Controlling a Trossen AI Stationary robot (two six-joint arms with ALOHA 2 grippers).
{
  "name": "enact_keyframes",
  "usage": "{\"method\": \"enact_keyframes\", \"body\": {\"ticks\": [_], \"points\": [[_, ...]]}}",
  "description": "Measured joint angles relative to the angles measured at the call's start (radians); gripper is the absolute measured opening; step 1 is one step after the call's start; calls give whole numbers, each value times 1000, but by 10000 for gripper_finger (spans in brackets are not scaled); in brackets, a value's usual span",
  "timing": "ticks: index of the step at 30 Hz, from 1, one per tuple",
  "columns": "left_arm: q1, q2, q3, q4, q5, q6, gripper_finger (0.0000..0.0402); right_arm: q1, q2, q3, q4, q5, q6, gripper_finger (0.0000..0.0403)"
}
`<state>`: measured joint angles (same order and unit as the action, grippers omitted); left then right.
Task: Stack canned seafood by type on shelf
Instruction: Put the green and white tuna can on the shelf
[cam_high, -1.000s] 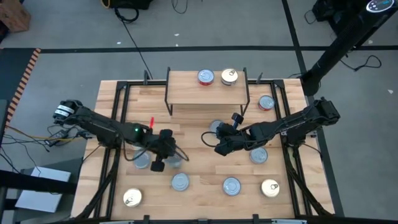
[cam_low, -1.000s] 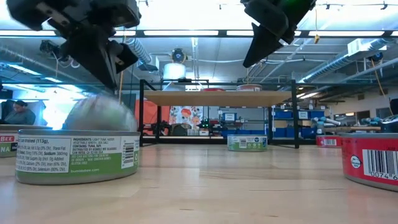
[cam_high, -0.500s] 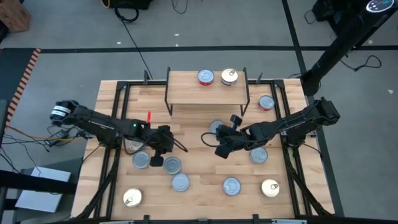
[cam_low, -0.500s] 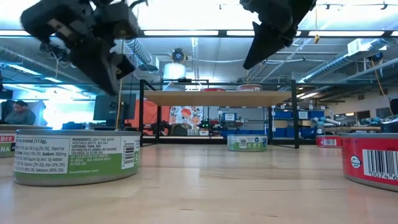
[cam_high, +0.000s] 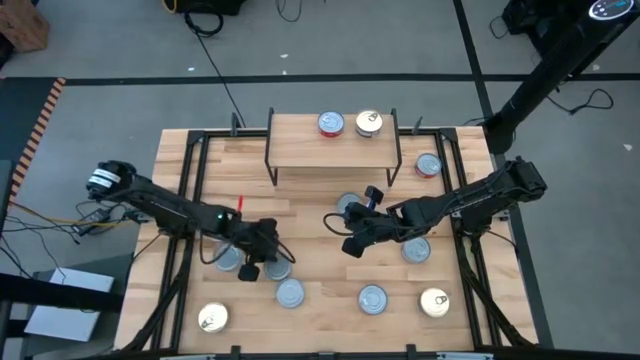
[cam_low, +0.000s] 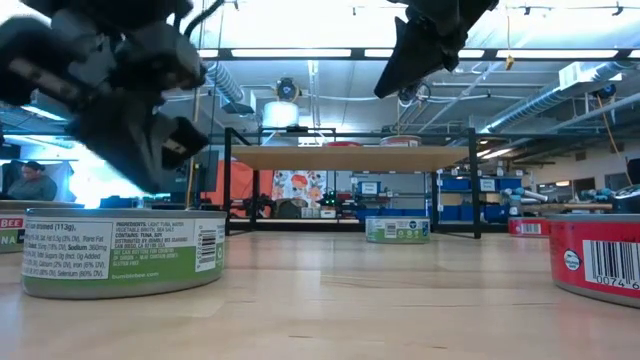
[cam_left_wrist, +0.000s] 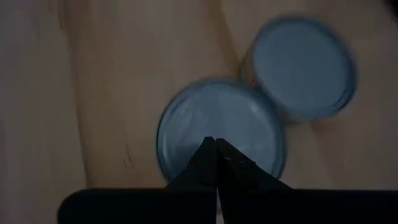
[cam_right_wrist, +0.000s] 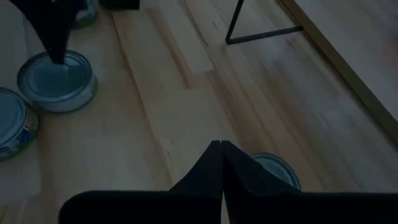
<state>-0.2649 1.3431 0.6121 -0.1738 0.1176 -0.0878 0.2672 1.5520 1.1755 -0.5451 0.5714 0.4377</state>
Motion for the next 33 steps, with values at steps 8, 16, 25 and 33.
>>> {"method": "enact_keyframes", "body": {"ticks": [8,16,25,33], "points": [[5,124,11,127,-40,36,0,9,0,0,-14,0,-22,9],[104,139,7,231,-136,96,0,27,-2,0,-61,1,-56,12],[200,249,10,432,-80,192,0,28,-2,0,-60,-40,-56,20],[233,83,10,367,-75,264,0,19,18,0,28,-122,-122,33]]}}
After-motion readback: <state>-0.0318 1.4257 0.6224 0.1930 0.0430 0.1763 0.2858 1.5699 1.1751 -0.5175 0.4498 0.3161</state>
